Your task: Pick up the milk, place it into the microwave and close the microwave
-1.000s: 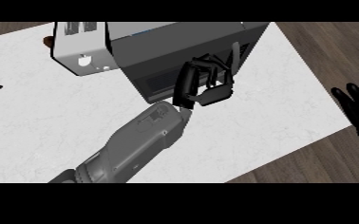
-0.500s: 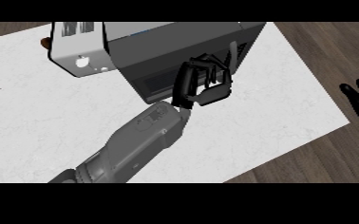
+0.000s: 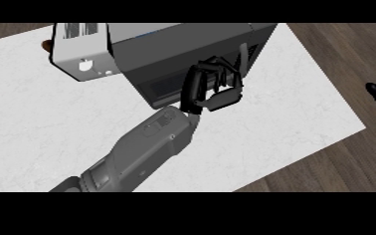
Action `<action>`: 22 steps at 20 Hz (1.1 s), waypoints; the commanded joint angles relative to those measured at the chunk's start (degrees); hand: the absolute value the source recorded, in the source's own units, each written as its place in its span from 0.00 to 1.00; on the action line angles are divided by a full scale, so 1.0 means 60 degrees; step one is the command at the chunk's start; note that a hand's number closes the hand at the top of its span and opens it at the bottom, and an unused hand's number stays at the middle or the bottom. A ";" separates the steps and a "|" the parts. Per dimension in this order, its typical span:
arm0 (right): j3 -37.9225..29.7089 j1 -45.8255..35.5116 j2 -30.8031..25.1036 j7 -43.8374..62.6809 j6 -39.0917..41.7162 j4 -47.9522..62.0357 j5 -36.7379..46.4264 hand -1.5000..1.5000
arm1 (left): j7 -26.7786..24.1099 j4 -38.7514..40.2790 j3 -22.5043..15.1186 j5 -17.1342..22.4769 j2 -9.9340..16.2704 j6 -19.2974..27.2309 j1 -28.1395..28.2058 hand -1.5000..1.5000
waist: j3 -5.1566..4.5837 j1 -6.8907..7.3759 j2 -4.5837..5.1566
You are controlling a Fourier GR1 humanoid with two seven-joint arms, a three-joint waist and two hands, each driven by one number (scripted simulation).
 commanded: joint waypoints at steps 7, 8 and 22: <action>-0.0019 -0.0189 -0.0328 0.0275 0.0238 -0.0064 -0.0627 0.00 | -0.0030 0.0854 0.0210 0.0475 0.0003 -0.0213 -0.0657 1.00 | -0.0002 -0.0066 0.0167; 0.0016 -0.0225 -0.0357 0.0289 0.0294 -0.0068 -0.0670 0.00 | -0.0072 0.0888 0.0159 0.0450 0.0003 -0.0097 -0.0701 1.00 | 0.0008 -0.0099 0.0187; 0.0025 -0.0355 -0.0807 0.0658 0.0613 0.0019 -0.1531 0.00 | -0.0447 0.1077 -0.0085 0.0874 0.0003 -0.0258 -0.0777 1.00 | 0.0015 -0.0079 0.0232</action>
